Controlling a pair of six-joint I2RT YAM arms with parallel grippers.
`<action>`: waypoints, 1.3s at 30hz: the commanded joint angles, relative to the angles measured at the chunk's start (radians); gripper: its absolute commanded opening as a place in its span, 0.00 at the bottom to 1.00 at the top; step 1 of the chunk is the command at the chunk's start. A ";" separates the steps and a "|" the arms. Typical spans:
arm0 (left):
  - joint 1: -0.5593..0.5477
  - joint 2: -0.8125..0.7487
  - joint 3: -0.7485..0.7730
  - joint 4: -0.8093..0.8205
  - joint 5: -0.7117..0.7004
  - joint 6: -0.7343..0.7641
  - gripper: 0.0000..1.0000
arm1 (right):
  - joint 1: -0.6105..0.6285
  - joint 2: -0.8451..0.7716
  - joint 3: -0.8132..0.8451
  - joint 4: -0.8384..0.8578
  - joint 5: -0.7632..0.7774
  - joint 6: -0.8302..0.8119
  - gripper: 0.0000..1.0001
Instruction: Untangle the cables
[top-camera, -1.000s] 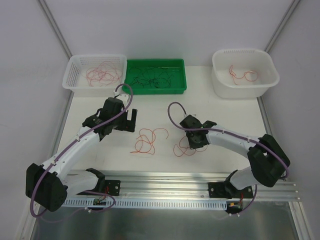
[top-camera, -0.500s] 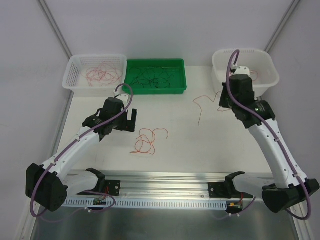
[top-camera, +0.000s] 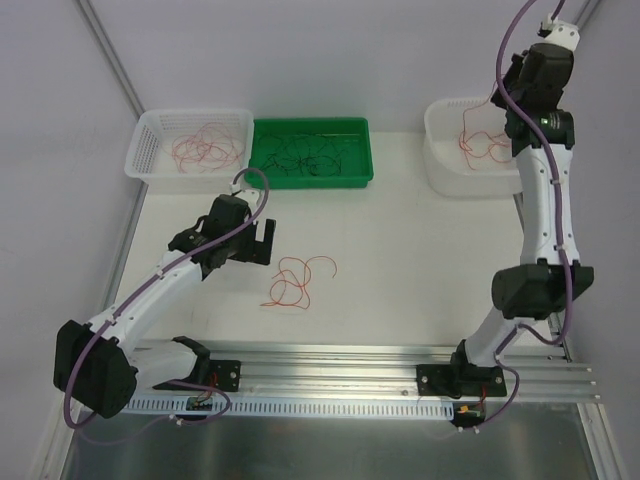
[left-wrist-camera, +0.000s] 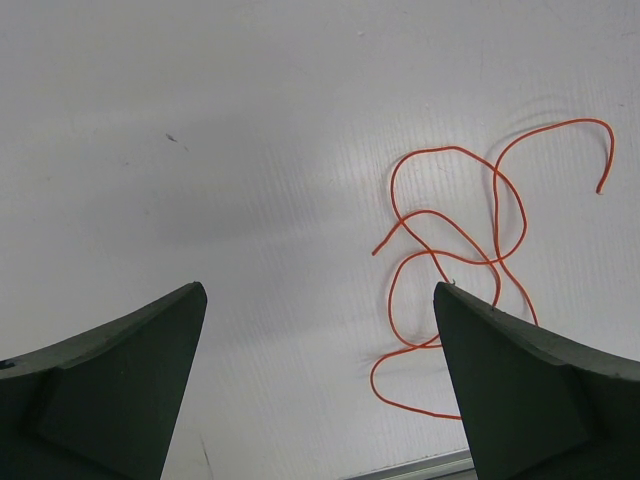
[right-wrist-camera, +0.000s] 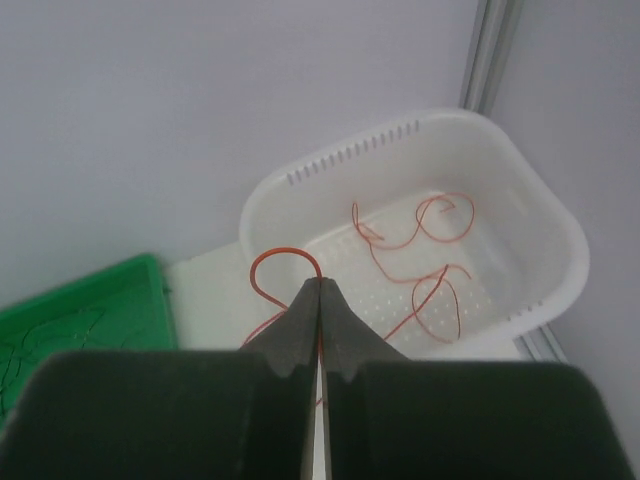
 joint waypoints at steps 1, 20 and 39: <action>0.002 0.004 0.006 -0.004 0.005 0.026 0.99 | -0.050 0.164 0.161 0.127 -0.017 -0.037 0.01; 0.004 -0.022 0.011 -0.010 -0.050 0.015 0.99 | 0.058 0.076 -0.206 0.200 -0.288 -0.055 1.00; 0.203 -0.182 -0.001 -0.007 -0.329 -0.052 0.99 | 0.946 0.050 -0.630 0.029 -0.415 -0.064 0.99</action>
